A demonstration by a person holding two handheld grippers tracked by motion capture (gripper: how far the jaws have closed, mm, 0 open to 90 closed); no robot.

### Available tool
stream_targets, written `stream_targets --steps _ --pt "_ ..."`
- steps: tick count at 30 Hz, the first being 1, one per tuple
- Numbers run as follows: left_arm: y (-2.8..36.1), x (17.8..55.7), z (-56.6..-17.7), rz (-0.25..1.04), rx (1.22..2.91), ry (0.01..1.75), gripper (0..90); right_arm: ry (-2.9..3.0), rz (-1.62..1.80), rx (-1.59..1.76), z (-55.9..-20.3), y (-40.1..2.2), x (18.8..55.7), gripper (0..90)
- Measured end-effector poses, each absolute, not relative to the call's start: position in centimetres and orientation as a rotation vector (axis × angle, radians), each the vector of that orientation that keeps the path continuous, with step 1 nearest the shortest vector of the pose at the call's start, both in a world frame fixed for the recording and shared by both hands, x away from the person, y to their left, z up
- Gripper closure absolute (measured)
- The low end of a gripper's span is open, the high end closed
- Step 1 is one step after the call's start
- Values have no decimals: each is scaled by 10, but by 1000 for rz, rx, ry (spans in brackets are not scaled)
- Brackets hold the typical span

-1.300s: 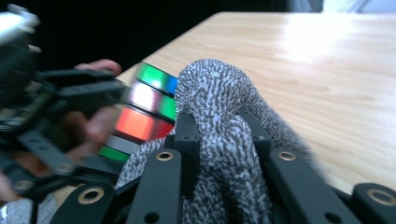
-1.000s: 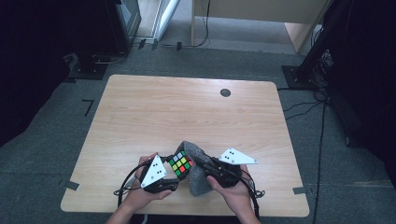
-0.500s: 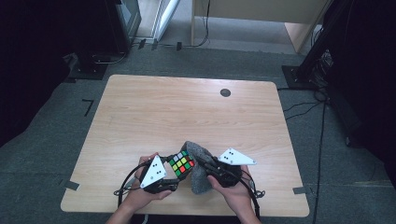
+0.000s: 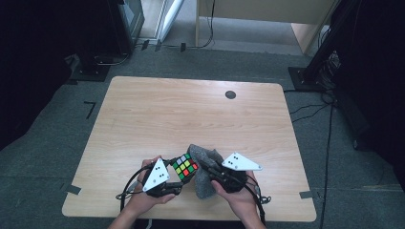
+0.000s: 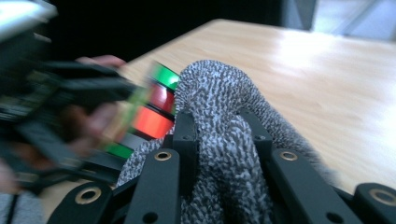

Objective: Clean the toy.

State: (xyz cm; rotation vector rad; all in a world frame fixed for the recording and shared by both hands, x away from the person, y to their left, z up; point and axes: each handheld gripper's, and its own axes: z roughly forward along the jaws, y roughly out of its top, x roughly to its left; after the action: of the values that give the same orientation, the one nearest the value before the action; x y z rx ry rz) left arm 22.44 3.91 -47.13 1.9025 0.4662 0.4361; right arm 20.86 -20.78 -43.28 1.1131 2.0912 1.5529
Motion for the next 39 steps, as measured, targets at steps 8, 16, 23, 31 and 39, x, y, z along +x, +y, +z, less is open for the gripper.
stream_targets --steps 8,16,23,31,39 --pt "42 226 -469 395 1871 481 346 2082 1520 1154 -438 -211 213 735" --pt "39 225 -470 414 1885 479 346 2089 1586 1062 -424 -202 204 737" --pt "37 226 -471 401 1882 479 345 2094 1609 1102 -425 -207 206 743" --pt "41 227 -468 395 1863 485 346 2075 1569 1164 -432 -213 211 741" --pt "46 226 -464 352 1835 481 346 2065 1554 1127 -430 -211 208 738"
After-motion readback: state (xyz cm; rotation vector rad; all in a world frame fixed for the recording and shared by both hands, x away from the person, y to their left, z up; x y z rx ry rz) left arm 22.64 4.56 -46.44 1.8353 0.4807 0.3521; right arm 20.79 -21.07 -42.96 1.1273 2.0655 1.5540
